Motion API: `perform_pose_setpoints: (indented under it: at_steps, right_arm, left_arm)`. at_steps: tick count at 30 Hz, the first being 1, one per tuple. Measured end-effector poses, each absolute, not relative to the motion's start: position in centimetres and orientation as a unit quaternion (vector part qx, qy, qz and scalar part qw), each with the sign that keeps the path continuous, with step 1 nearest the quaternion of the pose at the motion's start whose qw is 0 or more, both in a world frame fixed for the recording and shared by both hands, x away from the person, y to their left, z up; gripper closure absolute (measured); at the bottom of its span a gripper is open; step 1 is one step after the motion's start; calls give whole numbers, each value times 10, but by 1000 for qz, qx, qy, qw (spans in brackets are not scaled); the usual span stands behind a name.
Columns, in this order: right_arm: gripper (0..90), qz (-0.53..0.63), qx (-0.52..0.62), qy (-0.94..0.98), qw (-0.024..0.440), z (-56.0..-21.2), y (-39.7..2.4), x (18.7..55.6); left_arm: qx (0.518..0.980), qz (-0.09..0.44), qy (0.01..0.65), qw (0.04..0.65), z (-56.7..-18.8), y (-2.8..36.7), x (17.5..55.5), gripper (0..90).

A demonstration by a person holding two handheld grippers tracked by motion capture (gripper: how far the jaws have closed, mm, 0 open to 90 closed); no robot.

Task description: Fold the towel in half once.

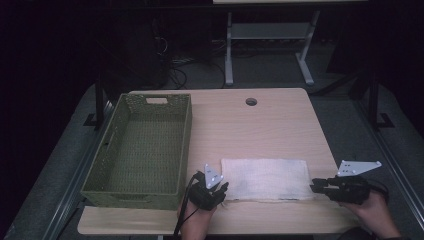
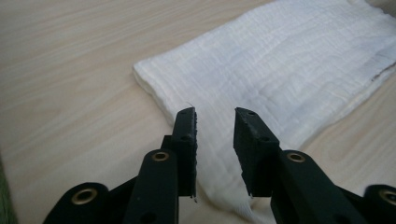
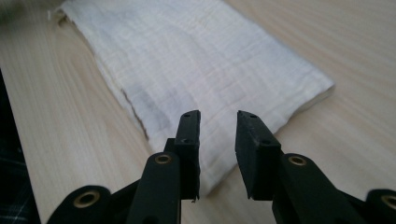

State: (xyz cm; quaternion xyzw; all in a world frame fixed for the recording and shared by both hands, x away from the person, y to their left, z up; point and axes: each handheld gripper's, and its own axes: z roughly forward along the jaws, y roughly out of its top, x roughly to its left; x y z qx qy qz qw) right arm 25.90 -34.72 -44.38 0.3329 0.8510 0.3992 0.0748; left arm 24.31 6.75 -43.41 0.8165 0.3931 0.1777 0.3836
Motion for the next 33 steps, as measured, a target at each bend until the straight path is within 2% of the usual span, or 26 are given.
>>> perform_pose_setpoints:
  at_steps: [5, 14, 22, 26, 33]
  right_arm:
    - [679, 414, 337, 841, 91, -435, -348, 269]
    - [720, 392, 356, 841, 109, -441, -344, 311]
    - [736, 370, 381, 842, 95, -459, -340, 355]
    - [745, 350, 384, 850, 88, -468, -336, 361]
    - [826, 362, 382, 846, 80, -471, -338, 359]
  left_arm:
    - [815, 176, 396, 385, -433, 64, 262, 644]
    - [821, 177, 392, 375, -433, 60, 298, 595]
    - [820, 174, 400, 370, -437, 60, 322, 577]
    - [821, 175, 403, 365, -439, 61, 331, 574]
    - [823, 172, 410, 354, -449, 62, 345, 568]
